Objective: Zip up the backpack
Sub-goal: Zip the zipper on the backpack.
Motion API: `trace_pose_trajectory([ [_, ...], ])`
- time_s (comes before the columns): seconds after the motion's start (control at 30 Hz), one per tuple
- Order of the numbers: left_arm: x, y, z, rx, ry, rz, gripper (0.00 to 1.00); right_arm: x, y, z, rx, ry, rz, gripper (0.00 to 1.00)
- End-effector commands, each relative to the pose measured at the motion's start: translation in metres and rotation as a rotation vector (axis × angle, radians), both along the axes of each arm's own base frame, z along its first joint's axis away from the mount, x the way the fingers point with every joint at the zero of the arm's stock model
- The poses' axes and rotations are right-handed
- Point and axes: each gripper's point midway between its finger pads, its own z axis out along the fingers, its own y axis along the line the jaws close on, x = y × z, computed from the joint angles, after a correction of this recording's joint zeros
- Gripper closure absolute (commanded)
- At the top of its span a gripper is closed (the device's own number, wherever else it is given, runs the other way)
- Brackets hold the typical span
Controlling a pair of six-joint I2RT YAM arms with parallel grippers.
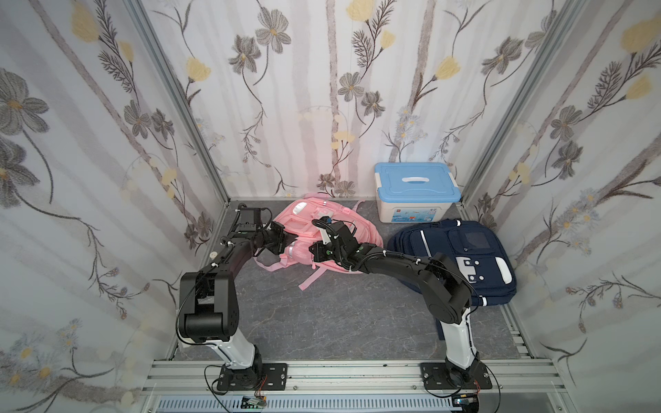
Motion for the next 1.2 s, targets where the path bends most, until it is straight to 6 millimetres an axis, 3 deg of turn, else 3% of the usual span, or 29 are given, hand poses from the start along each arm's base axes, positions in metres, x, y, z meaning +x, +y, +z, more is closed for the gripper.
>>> trace_pose_trajectory([
  [0.0, -0.012, -0.013, 0.009, -0.096, 0.027, -0.071, 1.0, 0.009, 0.001, 0.018, 0.042, -0.053, -0.025, 0.96],
  [0.17, -0.006, -0.002, 0.011, -0.103, 0.021, -0.045, 1.0, -0.011, 0.003, 0.01, -0.004, 0.023, 0.075, 0.98],
  [0.57, 0.01, 0.023, 0.002, -0.074, 0.035, -0.026, 1.0, -0.076, -0.028, -0.017, -0.221, 0.21, 0.318, 0.99],
  [0.9, 0.021, 0.044, -0.01, -0.028, 0.055, -0.017, 1.0, -0.101, -0.032, -0.021, -0.234, 0.274, 0.403, 1.0],
  [1.17, 0.04, 0.059, -0.017, 0.011, 0.06, -0.03, 1.0, -0.126, -0.054, -0.026, -0.281, 0.32, 0.449, 0.99],
])
